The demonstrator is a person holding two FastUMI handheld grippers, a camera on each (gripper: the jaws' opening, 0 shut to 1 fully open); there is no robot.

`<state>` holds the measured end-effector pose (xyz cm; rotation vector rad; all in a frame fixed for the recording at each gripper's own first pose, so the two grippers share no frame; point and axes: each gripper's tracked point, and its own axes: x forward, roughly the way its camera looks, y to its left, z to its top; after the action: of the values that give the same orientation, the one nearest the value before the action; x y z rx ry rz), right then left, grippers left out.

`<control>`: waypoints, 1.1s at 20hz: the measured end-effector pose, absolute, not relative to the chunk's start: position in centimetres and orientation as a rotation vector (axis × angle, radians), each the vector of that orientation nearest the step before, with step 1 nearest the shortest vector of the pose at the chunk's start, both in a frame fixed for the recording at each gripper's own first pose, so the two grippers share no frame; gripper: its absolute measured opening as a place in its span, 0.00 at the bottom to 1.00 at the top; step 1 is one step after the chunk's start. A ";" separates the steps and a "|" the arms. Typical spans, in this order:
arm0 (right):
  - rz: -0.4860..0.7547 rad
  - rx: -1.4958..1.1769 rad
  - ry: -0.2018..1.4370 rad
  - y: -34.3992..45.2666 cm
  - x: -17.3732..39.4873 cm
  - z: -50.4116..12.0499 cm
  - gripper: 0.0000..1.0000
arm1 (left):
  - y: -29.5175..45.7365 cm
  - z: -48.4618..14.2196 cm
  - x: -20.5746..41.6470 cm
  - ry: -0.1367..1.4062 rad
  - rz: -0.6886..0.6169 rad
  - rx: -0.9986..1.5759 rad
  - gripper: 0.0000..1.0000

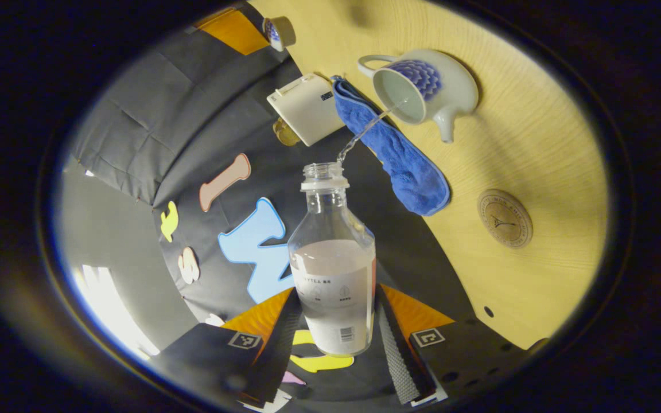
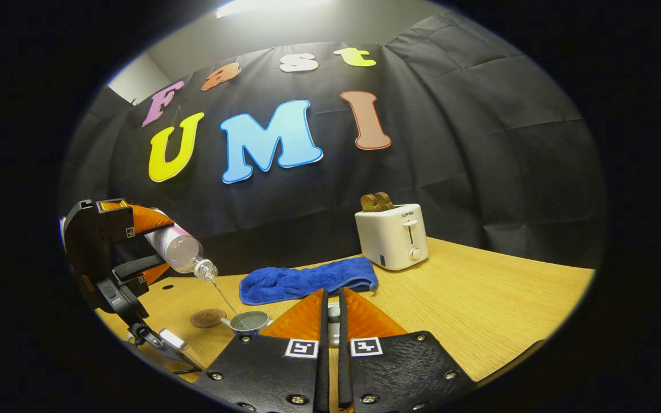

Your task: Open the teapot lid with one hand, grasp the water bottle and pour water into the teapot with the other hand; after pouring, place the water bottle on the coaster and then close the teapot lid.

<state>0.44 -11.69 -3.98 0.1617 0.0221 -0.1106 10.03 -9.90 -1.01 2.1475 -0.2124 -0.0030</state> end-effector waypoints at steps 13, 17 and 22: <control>-0.102 0.180 0.014 -11.6 0.4 -3.7 0.06 | -10.7 -0.5 9.6 -0.252 -0.010 2.249 0.87; -0.098 0.185 0.015 -11.6 0.4 -3.7 0.06 | -11.2 -0.4 9.2 -0.275 -0.019 2.284 0.87; -0.097 0.190 0.013 -11.6 0.4 -3.6 0.06 | -12.3 -0.7 9.8 -0.287 -0.041 2.320 0.87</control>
<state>0.36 -11.60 -3.59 0.1900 0.0126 -0.0970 9.76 -12.28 -0.69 2.3199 -0.2875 -0.0412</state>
